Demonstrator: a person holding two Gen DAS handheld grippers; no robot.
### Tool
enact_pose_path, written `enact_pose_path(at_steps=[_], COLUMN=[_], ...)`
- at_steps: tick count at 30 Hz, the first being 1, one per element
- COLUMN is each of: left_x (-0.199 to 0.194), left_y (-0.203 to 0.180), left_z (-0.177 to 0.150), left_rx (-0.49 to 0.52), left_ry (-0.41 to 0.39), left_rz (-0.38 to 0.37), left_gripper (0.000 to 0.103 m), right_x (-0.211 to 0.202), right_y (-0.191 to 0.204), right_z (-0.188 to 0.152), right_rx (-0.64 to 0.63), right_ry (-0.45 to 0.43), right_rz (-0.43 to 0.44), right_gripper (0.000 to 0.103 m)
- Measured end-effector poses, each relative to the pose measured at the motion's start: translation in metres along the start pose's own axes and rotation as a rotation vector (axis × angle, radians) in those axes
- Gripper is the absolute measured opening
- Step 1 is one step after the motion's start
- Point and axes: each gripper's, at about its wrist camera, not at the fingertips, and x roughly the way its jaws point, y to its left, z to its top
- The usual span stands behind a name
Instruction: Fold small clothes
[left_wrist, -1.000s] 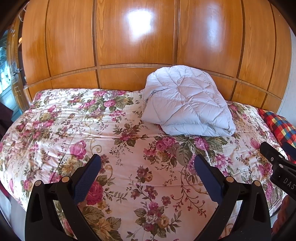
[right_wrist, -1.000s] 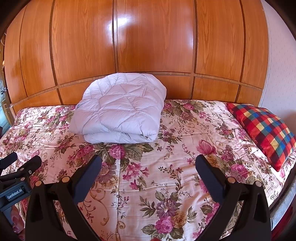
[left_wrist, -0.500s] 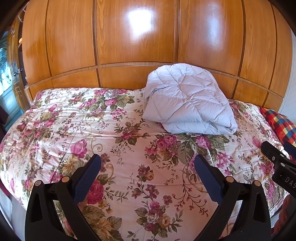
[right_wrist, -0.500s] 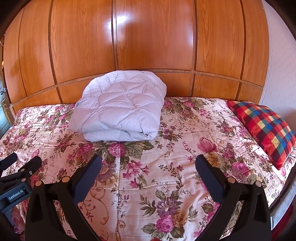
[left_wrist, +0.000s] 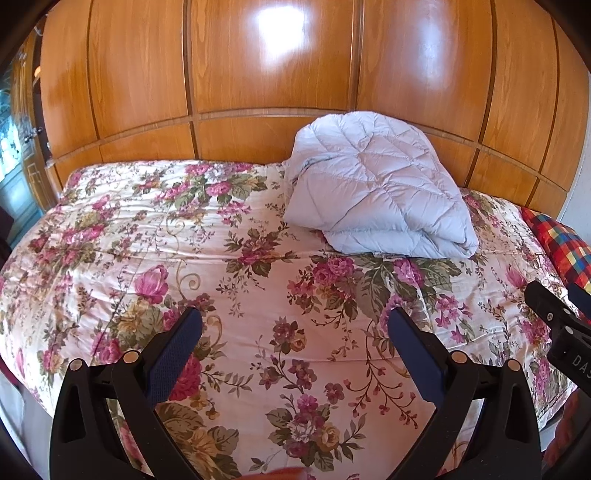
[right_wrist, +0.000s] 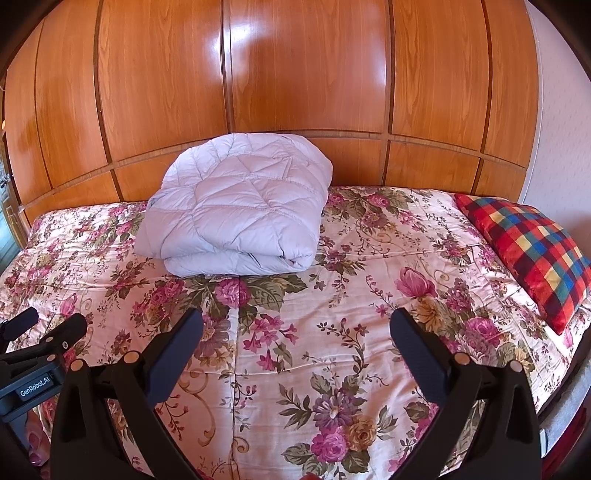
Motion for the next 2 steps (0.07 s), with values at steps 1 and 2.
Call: enact_pose_path(at_steps=[1, 2], left_x=[0.0036, 0.0073], left_y=[0.0009, 0.0017], left_z=[-0.0005, -0.0007], left_rx=[-0.002, -0.004], left_ry=[0.011, 0.02], left_rz=[-0.006, -0.014], left_gripper=[0.1, 0.1], right_x=[0.0018, 0.0046], right_y=[-0.0005, -0.0018], right_z=[-0.0009, -0.0023], right_rx=[0.0, 0.002], right_ry=[0.003, 0.009], right_rz=[-0.003, -0.006], right_gripper=[0.101, 0.101])
